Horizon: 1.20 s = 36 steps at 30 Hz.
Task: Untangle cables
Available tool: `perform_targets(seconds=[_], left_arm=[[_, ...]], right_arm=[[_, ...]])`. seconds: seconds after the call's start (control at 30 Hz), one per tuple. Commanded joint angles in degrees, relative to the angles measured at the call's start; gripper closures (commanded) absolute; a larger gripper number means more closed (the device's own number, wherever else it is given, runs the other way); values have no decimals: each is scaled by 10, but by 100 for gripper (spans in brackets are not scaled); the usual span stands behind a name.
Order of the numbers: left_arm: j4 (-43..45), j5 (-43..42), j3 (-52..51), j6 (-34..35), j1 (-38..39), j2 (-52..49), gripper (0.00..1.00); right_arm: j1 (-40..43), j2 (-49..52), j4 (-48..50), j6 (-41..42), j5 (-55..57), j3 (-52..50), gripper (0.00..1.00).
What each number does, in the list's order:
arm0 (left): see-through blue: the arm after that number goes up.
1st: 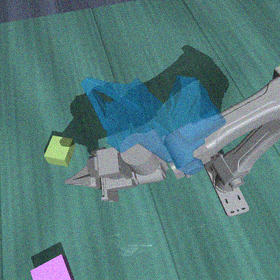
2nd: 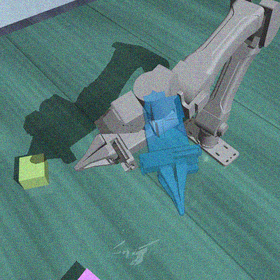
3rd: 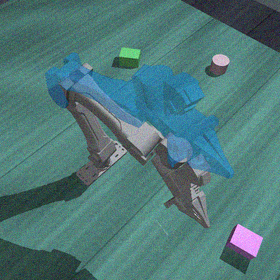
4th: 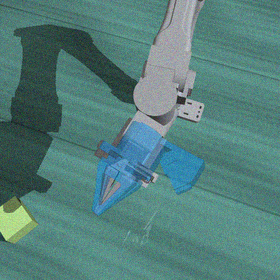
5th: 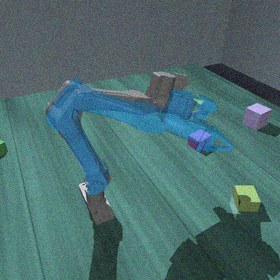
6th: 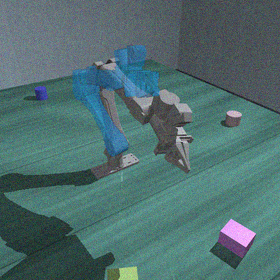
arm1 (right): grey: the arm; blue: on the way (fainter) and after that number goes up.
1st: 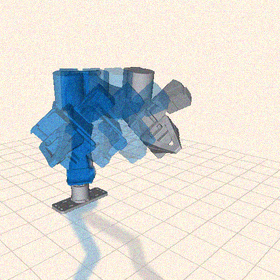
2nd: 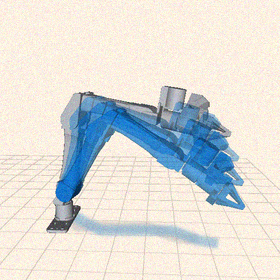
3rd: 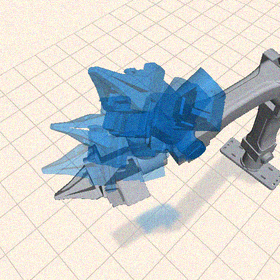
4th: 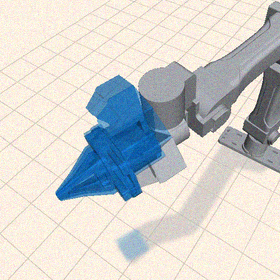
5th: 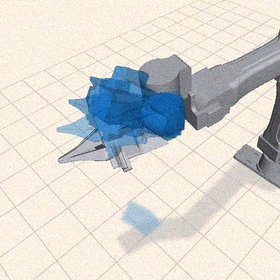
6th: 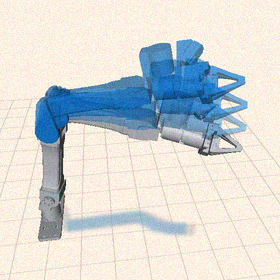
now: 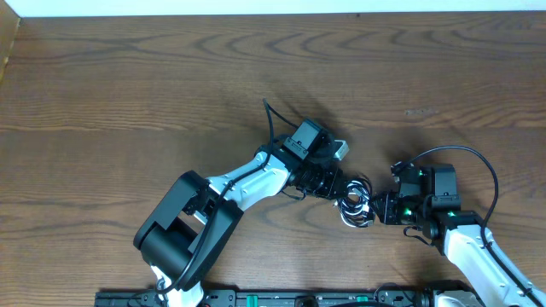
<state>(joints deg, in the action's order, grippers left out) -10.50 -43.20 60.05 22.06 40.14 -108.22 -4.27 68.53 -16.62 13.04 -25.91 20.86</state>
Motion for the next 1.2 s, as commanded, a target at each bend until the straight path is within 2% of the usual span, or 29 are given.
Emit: perform_targets(seconds=[0.0,0.9,1.07,1.17], left_arm=[[-1,-7,5,-10,-2,-1,89],[5,-42,5,12,-2,-1,89],[5,-38,5,12,-2,-1,89],[5,-37,5,12,-2,-1,89]], right_arm=[[-3,1,2,2,-13,-5,83],[-3,9,6,2,-15,-9,84],[-3,41,24,14,-17,-9,86],[-3,49,28,16,-17,-9,91]])
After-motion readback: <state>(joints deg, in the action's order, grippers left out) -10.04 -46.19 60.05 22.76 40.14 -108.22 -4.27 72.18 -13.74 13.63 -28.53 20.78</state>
